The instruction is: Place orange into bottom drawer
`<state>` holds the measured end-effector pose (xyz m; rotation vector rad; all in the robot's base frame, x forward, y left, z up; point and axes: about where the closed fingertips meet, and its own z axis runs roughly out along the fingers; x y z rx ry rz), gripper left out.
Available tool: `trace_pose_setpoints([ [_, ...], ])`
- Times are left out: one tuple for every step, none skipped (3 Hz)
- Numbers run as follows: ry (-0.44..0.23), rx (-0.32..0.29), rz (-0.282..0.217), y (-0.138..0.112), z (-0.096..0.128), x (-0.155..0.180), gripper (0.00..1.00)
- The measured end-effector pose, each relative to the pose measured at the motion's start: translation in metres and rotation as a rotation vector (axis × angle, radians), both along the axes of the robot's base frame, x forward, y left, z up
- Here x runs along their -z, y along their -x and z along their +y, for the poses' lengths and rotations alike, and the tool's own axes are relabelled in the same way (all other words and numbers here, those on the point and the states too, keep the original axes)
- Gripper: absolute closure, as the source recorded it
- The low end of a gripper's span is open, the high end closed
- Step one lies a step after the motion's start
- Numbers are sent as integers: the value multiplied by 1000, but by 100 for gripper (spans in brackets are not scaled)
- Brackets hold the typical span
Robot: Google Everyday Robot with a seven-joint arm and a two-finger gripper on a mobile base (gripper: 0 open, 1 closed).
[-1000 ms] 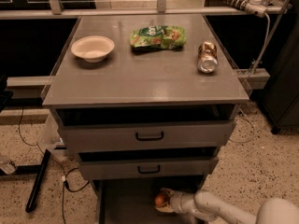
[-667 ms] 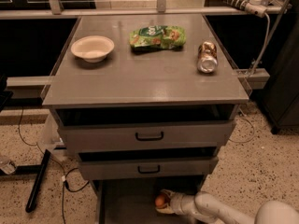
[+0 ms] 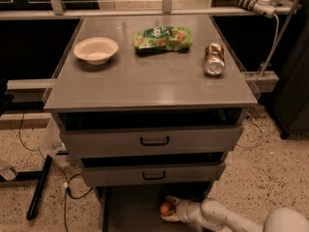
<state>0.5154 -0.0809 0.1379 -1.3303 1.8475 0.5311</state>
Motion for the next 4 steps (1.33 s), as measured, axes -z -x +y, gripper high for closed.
trace_pose_setpoints([
  [0, 0, 0, 0, 0, 0, 35],
  [0, 0, 0, 0, 0, 0, 12],
  [0, 0, 0, 0, 0, 0, 0],
  [0, 0, 0, 0, 0, 0, 0],
])
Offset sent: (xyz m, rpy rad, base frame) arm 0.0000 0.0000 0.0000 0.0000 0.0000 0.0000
